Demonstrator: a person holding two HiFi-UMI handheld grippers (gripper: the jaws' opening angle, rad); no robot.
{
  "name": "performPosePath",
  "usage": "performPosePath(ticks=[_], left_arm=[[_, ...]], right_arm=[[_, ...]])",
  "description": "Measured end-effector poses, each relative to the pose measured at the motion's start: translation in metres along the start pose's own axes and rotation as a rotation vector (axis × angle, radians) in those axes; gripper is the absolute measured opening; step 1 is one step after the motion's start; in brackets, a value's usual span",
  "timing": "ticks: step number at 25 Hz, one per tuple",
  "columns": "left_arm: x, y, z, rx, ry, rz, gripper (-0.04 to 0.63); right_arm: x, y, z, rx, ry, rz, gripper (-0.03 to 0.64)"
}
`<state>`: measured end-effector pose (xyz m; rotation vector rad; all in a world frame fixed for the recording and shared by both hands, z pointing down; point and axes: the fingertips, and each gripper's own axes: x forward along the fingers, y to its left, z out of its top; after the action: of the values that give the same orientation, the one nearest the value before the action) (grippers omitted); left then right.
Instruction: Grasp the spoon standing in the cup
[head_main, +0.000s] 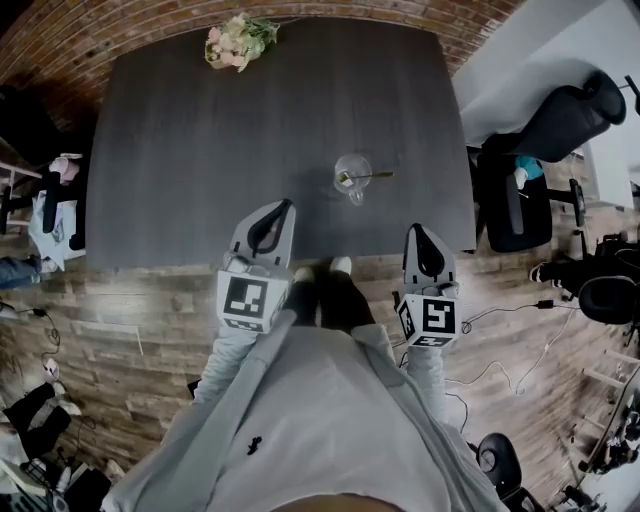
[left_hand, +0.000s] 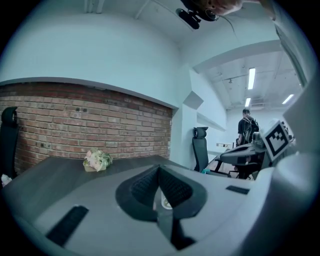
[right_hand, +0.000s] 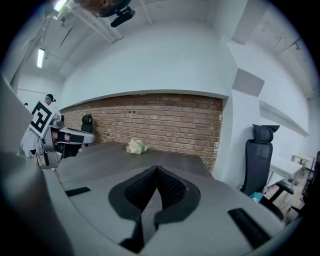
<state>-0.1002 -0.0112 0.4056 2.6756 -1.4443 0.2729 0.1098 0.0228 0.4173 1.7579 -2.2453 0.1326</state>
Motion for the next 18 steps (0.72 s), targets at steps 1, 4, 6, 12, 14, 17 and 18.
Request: performPosePath(ticks=[1, 4, 6, 12, 14, 17, 18], left_arm=[[0.003, -0.001, -0.001, -0.001, 0.002, -0.004, 0.018], [0.013, 0.0, 0.001, -0.002, 0.002, -0.008, 0.018], [0.02, 0.001, 0.003, -0.004, -0.001, -0.002, 0.018], [0.051, 0.008, 0.014, 0.002, -0.008, 0.036, 0.018], [0.065, 0.011, 0.021, 0.004, -0.014, 0.053, 0.018], [0.085, 0.02, 0.032, 0.008, -0.026, 0.085, 0.018], [0.091, 0.022, 0.035, 0.011, -0.03, 0.096, 0.018]], right_arm=[[0.002, -0.002, -0.001, 0.004, 0.004, -0.004, 0.016], [0.01, -0.008, -0.001, 0.011, 0.006, -0.005, 0.017], [0.017, -0.012, 0.0, 0.012, 0.002, 0.004, 0.017], [0.054, -0.03, 0.01, 0.017, -0.016, 0.052, 0.016], [0.07, -0.037, 0.017, 0.014, -0.027, 0.077, 0.017], [0.096, -0.046, 0.028, 0.013, -0.047, 0.122, 0.017], [0.104, -0.05, 0.033, 0.016, -0.055, 0.136, 0.017]])
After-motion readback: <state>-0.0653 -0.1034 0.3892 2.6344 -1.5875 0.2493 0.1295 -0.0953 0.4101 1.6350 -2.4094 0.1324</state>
